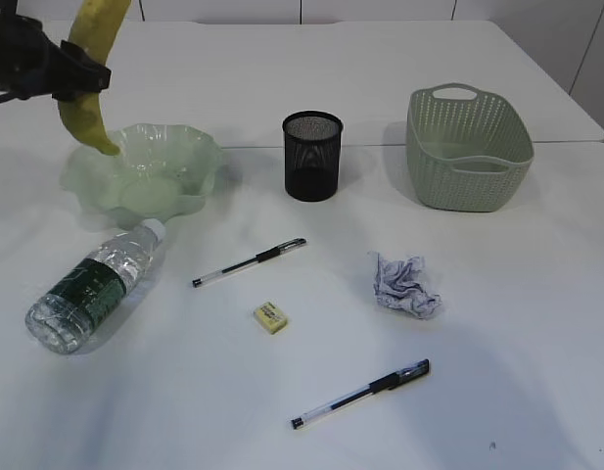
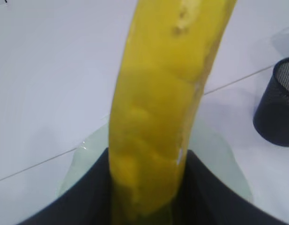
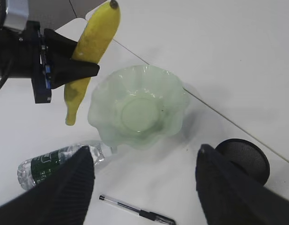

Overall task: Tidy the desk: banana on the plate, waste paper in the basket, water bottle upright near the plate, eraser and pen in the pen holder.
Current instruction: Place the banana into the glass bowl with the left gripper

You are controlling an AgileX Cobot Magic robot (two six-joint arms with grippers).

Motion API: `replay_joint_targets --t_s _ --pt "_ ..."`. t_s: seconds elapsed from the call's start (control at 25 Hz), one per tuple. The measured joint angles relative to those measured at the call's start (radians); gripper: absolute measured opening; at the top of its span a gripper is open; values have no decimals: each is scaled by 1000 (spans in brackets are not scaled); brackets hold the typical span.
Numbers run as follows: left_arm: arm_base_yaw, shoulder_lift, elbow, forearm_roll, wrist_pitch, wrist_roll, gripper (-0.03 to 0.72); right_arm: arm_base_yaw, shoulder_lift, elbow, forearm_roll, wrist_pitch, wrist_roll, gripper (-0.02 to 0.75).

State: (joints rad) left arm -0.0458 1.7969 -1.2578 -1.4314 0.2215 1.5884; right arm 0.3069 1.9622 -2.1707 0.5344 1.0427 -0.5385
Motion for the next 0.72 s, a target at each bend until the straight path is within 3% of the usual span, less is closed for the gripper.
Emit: replay_joint_targets --t_s 0.24,0.72 --pt "0 74 -96 -10 0 0 270 0 0 0 0 0 0 504" --pt "2 173 -118 -53 5 -2 278 0 0 0 -1 -19 0 504"
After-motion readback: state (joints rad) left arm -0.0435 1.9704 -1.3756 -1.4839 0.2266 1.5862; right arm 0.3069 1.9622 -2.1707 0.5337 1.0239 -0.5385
